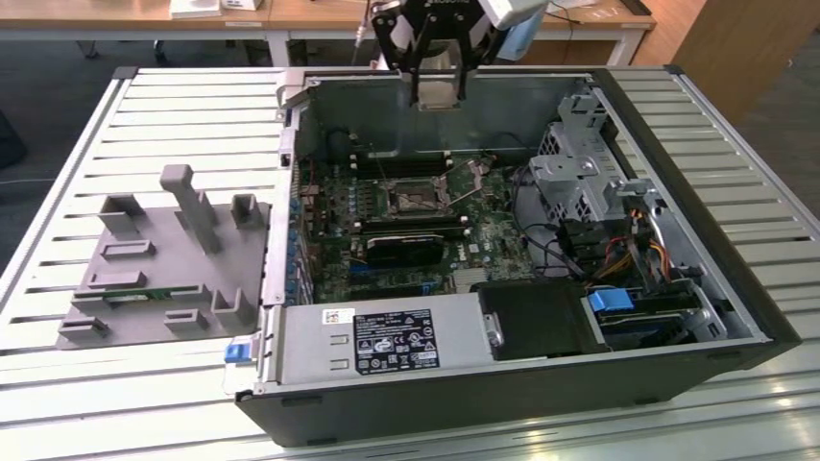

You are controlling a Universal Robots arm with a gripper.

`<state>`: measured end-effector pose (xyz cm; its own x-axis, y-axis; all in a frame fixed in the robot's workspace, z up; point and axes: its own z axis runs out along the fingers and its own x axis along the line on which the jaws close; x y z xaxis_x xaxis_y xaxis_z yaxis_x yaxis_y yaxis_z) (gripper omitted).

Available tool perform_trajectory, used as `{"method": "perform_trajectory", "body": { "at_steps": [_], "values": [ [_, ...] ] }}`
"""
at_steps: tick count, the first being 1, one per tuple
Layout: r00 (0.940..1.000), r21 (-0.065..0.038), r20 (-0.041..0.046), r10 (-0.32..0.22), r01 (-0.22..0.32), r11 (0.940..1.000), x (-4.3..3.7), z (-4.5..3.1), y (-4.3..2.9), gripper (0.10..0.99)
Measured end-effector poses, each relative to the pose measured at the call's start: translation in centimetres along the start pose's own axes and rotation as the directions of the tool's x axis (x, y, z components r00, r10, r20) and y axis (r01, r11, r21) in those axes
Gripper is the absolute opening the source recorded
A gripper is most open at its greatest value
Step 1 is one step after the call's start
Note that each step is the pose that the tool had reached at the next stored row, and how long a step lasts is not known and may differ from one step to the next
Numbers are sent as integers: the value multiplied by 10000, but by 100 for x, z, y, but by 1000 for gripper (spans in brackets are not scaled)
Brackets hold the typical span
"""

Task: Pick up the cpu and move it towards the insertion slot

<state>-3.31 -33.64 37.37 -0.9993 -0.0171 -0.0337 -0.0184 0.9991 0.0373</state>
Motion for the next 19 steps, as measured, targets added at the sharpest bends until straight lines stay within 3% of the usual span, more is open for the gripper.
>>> {"method": "perform_trajectory", "body": {
  "at_steps": [14,19],
  "values": [
    [10000,-1,-1,-28,28,10000,0,133,236,541],
    [10000,-1,-2,-40,40,10000,1,178,284,541]
  ]
}}
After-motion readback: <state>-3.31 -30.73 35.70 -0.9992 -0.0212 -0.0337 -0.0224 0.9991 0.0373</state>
